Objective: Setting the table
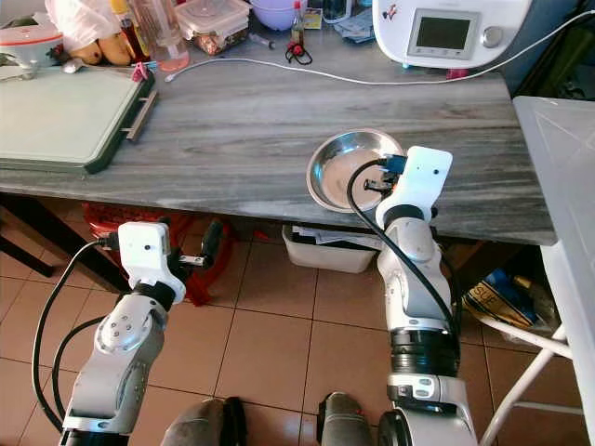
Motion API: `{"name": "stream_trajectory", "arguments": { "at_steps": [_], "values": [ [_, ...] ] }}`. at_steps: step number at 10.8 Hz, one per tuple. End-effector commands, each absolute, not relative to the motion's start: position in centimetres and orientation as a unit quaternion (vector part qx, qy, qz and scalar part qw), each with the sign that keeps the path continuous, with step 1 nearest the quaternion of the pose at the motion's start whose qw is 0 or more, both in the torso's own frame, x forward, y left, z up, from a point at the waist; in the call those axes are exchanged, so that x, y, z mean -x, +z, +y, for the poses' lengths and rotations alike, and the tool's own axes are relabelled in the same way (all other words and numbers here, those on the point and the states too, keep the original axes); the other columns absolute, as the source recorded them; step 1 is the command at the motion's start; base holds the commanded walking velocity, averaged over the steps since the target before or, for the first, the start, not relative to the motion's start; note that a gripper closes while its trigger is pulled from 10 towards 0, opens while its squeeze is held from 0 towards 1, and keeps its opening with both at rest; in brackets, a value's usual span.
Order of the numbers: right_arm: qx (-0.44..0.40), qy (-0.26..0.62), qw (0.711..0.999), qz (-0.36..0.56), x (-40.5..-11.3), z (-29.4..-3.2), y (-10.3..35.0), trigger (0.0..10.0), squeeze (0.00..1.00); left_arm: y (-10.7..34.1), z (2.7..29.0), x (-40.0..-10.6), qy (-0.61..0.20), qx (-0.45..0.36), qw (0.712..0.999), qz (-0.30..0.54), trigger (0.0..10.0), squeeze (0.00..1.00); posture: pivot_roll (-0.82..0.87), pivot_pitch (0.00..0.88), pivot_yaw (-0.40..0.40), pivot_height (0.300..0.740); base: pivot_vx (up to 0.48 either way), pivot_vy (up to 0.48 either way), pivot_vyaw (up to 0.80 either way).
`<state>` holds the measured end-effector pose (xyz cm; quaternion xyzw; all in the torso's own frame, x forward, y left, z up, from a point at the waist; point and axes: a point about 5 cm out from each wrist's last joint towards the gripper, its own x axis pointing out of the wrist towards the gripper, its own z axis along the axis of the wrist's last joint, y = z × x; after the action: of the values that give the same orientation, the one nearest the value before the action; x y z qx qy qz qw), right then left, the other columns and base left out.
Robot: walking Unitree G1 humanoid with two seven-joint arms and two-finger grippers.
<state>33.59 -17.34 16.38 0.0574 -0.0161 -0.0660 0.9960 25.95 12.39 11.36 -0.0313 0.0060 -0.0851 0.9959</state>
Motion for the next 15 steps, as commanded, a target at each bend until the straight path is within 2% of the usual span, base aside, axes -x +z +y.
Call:
{"name": "stream_trajectory", "arguments": {
  "at_steps": [1, 13, 14, 15],
  "values": [
    [-0.057, -0.064, 0.996, -0.015, -33.7, -17.2, 16.6, 10.0, 0.0, 11.1, 12.5, -25.9, -0.084, 0.032, 0.996, 0.011, 10.0, 0.0, -0.06, 0.165, 0.043, 0.74, 0.0, 0.0, 0.0],
    [-0.057, -0.064, 0.996, -0.015, -33.7, -17.2, 16.6, 10.0, 0.0, 11.1, 12.5, -25.9, -0.084, 0.032, 0.996, 0.011, 10.0, 0.0, -0.06, 0.165, 0.043, 0.74, 0.0, 0.0, 0.0],
    [-0.056, -0.064, 0.996, -0.015, -33.8, -17.3, 16.6, 10.0, 0.0, 11.1, 12.5, -25.9, -0.083, 0.032, 0.996, 0.01, 10.0, 0.0, 0.0, 0.0, 0.0, 0.74, 0.0, 0.0, 0.0],
    [-0.04, -0.016, 0.999, 0.004, -36.0, -17.1, 16.6, 10.0, 0.0, 11.3, 13.6, -26.1, -0.045, 0.025, 0.999, 0.012, 10.0, 0.0, -0.03, 0.198, 0.047, 0.74, 0.0, 0.0, 0.0]
  ]
}}
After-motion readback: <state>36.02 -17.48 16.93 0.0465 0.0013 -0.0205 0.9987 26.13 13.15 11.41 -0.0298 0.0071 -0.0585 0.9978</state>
